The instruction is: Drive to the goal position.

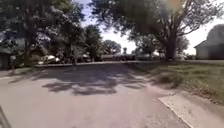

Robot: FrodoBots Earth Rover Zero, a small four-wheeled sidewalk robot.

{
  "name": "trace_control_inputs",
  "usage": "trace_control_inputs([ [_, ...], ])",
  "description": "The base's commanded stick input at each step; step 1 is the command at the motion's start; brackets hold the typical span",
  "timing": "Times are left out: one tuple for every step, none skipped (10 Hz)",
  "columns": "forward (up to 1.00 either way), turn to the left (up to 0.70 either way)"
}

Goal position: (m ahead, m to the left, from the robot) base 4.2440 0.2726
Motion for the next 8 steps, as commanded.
trace_control_inputs([
  [0.69,0.03],
  [0.69,0.03],
  [0.69,0.03],
  [0.69,0.03],
  [0.69,0.03],
  [0.69,0.03],
  [0.69,0.03],
  [0.69,0.03],
])
